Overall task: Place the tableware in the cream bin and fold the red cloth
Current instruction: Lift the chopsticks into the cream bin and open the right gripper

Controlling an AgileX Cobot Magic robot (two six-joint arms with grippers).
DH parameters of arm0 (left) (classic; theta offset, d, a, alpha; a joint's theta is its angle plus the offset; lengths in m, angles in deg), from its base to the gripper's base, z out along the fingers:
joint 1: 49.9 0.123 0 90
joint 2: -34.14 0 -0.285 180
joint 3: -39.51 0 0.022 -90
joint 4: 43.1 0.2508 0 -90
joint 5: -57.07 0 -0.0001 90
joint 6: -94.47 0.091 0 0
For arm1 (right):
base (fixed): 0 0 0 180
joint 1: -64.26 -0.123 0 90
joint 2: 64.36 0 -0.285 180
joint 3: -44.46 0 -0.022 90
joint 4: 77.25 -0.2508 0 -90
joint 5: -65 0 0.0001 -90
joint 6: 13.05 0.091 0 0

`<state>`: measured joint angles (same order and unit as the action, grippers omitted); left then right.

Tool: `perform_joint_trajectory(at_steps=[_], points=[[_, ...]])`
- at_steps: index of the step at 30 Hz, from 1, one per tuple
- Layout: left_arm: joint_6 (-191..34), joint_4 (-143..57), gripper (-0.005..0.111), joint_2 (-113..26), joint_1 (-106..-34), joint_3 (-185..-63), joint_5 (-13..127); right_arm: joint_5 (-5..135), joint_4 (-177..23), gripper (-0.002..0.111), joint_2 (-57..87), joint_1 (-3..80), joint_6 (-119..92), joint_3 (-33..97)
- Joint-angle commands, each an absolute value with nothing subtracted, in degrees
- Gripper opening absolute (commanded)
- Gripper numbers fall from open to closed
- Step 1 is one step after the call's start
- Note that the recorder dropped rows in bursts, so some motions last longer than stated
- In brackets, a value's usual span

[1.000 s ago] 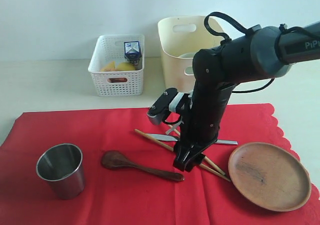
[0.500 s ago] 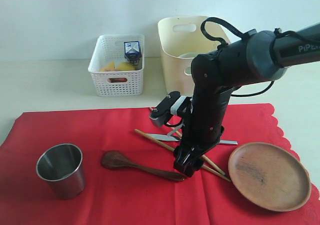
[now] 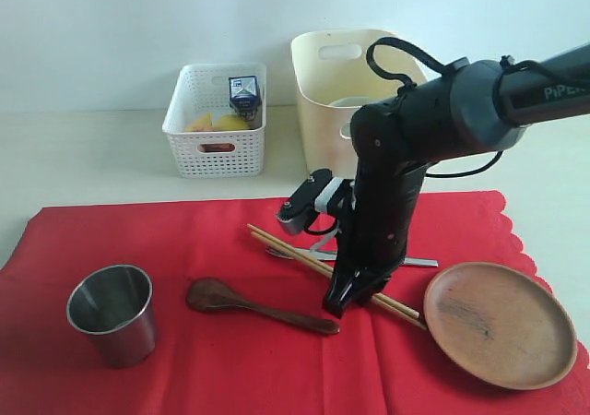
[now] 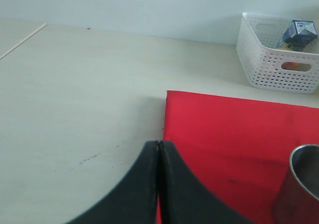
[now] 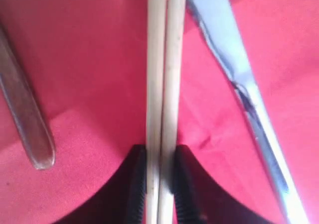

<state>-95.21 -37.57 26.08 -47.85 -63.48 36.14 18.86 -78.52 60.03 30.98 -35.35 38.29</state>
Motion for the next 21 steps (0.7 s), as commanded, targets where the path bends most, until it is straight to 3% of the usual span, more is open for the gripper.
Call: perform_joint_trajectory(at_steps=[1, 8, 15, 21], points=[[-95.2, -37.6, 0.001, 26.4, -48.0, -63.3, 36.7, 20.3, -80.5, 0.0, 54.5, 30.9, -35.4, 38.6], [-95.2, -37.6, 0.001, 26.4, -48.0, -63.3, 36.7, 36.6, -86.9, 0.0, 43.6, 30.9, -35.9, 38.6], [-95.2, -37.6, 0.001, 26.4, -48.0, -63.3, 36.7, 57.0, -87.5, 0.0, 42.8, 31.4, -35.9, 38.6], [-95.2, -37.6, 0.001, 26.4, -48.0, -63.3, 36.7, 76.2, -87.9, 0.0, 44.8, 39.5, -35.3, 38.6]])
